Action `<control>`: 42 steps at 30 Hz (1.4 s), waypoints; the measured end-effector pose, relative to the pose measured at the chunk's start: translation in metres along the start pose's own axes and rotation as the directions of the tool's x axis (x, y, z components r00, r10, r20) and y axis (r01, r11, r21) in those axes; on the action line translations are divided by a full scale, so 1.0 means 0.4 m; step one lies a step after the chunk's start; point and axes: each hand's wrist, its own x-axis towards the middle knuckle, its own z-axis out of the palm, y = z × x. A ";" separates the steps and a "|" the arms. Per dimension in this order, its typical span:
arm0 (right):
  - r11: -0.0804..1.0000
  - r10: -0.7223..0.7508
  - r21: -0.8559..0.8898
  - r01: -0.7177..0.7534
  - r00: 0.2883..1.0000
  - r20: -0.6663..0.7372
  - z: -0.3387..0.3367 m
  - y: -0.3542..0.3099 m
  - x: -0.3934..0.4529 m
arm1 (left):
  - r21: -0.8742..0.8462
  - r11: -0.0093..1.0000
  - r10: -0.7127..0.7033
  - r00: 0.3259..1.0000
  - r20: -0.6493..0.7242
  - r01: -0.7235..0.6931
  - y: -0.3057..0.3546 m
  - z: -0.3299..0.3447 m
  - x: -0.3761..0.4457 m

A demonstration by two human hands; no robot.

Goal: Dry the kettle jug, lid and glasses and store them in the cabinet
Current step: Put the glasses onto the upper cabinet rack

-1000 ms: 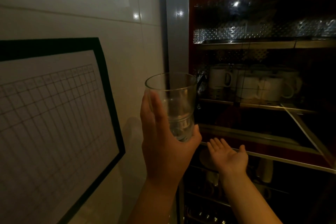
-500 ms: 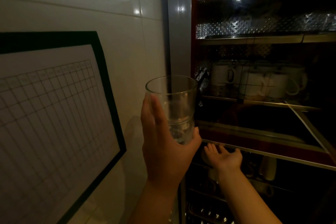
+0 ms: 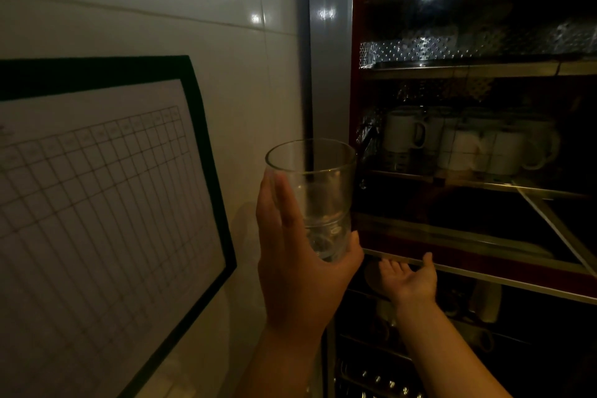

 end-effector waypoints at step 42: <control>-0.528 0.811 0.848 -0.039 0.274 0.517 0.587 0.105 -0.480 | 0.163 0.984 -0.063 0.996 -0.069 0.074 0.008 -0.186 -0.008</control>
